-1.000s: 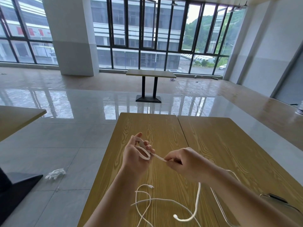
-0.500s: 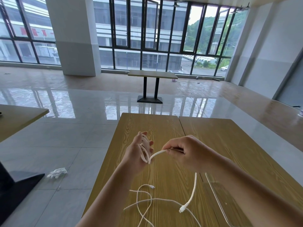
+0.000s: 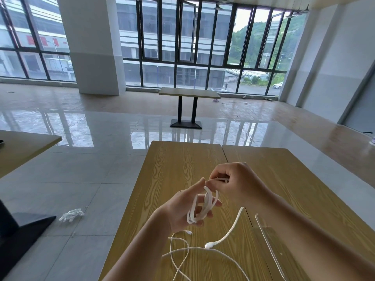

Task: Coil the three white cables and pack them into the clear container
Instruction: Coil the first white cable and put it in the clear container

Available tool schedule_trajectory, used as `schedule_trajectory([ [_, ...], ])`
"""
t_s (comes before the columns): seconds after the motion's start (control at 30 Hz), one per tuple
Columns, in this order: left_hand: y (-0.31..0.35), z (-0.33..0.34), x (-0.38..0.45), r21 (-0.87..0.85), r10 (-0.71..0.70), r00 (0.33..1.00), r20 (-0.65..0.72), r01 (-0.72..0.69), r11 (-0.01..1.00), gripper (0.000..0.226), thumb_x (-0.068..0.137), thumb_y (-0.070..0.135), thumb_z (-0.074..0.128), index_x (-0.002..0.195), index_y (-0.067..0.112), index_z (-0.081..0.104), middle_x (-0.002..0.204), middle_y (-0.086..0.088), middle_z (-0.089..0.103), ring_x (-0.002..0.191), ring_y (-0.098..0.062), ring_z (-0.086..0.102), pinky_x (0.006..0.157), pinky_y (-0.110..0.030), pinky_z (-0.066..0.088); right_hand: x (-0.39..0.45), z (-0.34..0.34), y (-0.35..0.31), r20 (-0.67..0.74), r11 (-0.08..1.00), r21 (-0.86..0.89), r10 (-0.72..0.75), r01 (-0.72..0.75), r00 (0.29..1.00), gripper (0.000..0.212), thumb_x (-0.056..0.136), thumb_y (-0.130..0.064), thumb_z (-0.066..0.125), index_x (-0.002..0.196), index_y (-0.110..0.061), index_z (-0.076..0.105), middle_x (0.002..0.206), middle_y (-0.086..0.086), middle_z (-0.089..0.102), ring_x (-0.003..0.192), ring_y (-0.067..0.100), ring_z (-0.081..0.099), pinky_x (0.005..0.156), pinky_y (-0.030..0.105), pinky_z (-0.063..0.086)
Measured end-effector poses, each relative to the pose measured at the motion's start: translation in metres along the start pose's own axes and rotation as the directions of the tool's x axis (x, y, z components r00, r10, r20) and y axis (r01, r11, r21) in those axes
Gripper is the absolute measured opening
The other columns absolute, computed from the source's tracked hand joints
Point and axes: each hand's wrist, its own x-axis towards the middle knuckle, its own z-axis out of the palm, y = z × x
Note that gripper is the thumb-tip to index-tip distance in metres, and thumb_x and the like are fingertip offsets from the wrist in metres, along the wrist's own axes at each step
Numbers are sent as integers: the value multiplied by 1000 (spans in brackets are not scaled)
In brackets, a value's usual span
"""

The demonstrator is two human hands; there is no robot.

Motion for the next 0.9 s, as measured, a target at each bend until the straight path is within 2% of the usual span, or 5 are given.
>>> schedule_trajectory([
  [0.27, -6, -6, -6, 64, -17, 993, 114, 10, 998, 35, 92, 49, 59, 114, 23, 66, 94, -9, 65, 73, -19, 61, 54, -28, 47, -2, -2, 9, 190, 999, 54, -5, -6, 982, 6, 86, -29, 76, 81, -27, 78, 69, -20, 71, 59, -3, 64, 53, 12, 47],
  [0.5, -14, -24, -9, -221, 69, 994, 80, -50, 974, 34, 90, 44, 62, 110, 16, 65, 93, -12, 61, 71, -22, 58, 54, -29, 44, -1, -32, 32, 136, 992, 44, 108, -114, 985, 19, 91, -20, 71, 87, -38, 75, 64, -18, 68, 47, -5, 54, 46, 8, 40],
  [0.63, -13, -28, -7, -398, 142, 987, -79, -162, 903, 34, 88, 40, 62, 106, 13, 72, 100, -20, 68, 73, -28, 64, 57, -33, 53, -4, -35, 46, 26, 990, -9, 144, -143, 989, 19, 92, -18, 69, 91, -36, 76, 61, -13, 65, 49, -5, 55, 46, 8, 40],
  [0.77, -10, -17, 6, -497, 149, 950, -273, -272, 824, 37, 90, 37, 57, 115, 13, 69, 116, -26, 69, 87, -35, 71, 71, -41, 60, -9, -9, 42, 65, 988, -103, 124, -117, 990, 13, 94, -21, 65, 97, -28, 76, 57, -17, 62, 49, -7, 55, 44, 9, 39],
  [0.9, -10, -12, 16, -574, 127, 909, -396, -353, 739, 31, 103, 33, 45, 115, 13, 66, 104, -23, 71, 94, -35, 71, 78, -45, 59, -12, 8, 35, 121, 980, -165, 130, -109, 984, 15, 96, -23, 62, 100, -26, 76, 64, -21, 60, 59, -17, 55, 48, 7, 36],
])
